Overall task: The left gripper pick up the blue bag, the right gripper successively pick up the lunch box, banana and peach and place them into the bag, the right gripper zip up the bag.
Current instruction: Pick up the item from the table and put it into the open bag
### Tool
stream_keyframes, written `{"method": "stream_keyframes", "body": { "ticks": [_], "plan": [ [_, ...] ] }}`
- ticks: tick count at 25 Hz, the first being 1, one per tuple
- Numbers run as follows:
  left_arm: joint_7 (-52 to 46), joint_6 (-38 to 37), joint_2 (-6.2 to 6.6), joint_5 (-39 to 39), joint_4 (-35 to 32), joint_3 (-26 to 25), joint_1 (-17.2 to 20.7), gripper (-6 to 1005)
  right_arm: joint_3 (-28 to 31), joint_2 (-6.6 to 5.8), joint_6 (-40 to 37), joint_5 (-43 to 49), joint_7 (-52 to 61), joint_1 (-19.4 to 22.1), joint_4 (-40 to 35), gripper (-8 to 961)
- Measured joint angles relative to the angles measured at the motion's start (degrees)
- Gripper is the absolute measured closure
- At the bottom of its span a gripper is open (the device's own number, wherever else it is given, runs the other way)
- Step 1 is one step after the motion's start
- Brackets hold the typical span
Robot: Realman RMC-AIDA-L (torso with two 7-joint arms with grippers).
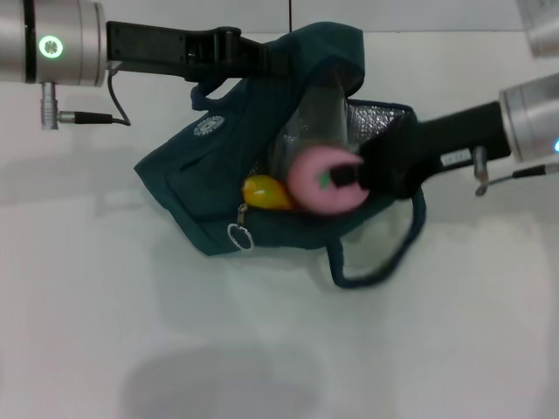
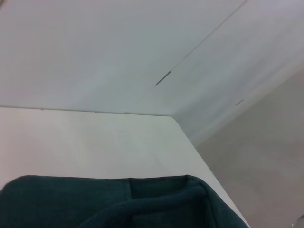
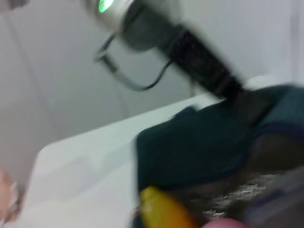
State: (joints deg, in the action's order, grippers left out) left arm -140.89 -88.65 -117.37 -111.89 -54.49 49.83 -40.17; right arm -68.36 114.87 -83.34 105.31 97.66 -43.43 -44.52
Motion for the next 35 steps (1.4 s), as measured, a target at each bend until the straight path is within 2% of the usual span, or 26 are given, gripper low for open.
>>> {"method": "stream_keyframes", "body": {
  "ticks": [6, 10, 15, 20, 27, 35],
  "plan": [
    [-0.1, 0.0, -0.01, 0.0, 0.0, 0.0, -0.2, 940, 1.8, -0.65, 2.7, 5.9, 5.0, -1.2, 0.9, 880],
    [-0.2, 0.1, -0.06, 0.3, 0.0, 0.1, -0.3, 940, 1.8, -0.14, 2.4, 8.7, 6.2, -2.0, 0.7, 877],
    [-0.4, 0.0, -0.59, 0.7, 0.0, 0.3, -0.3, 940, 2.0, 0.46, 2.5, 6.1, 4.7, -1.4, -0.8, 872],
    [-0.9, -1.4, -0.88, 3.8, 0.0, 0.3, 0.1, 940, 2.4, 0.29, 4.0, 3.4, 4.2, 0.0, -2.3, 868],
    [-1.1, -1.2, -0.75, 4.3, 1.2, -0.2, 0.1, 940, 9.9, 0.36, -3.6, 2.0, 3.7, 0.7, -2.4, 861],
    [-1.1, -1.1, -0.69, 4.3, 1.4, -0.2, 0.0, 939, 9.8, 0.51, -4.5, -3.1, 1.2, 0.8, -1.7, 854]
  ]
}}
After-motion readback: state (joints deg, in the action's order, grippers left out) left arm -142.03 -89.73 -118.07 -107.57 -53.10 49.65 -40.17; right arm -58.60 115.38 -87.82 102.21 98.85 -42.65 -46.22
